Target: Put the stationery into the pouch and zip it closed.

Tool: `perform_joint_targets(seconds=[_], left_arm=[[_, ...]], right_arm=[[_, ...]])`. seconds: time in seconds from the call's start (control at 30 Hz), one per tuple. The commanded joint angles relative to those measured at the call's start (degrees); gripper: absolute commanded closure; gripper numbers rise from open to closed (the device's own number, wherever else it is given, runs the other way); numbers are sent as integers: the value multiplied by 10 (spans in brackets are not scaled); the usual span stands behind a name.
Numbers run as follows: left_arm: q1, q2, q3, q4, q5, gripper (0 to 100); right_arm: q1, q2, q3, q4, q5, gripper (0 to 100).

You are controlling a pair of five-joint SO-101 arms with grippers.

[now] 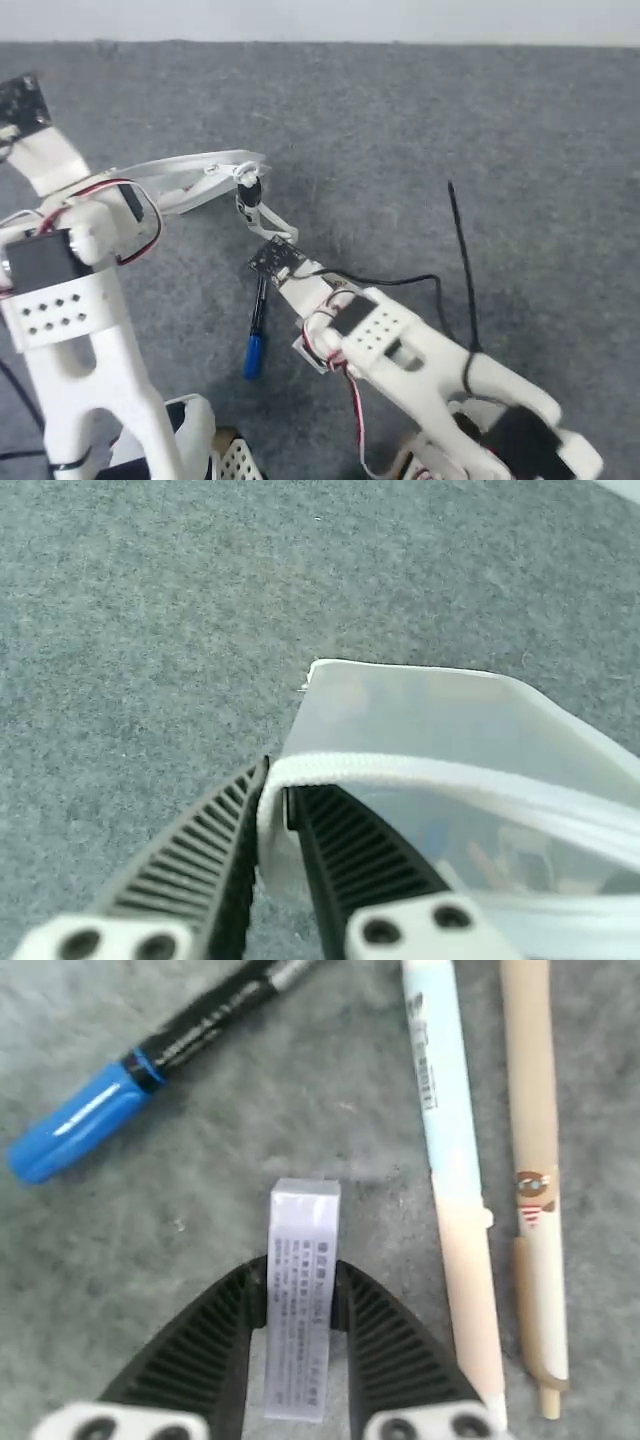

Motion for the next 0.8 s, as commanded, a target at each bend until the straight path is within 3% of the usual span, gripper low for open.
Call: perform_joint_targets(seconds=[0.0, 0.27, 0.4, 0.77], left_arm=[[-4, 4, -7, -19, 7, 990], [-4, 4, -7, -19, 7, 990], [-4, 4, -7, -19, 7, 990], [-4, 4, -7, -19, 7, 990]], right_arm=[[-9, -86, 3, -6, -8, 992], [-9, -197, 22, -7, -11, 992], [-9, -237, 22, -2, -62, 992], [-25, -305, 23, -2, -95, 992]])
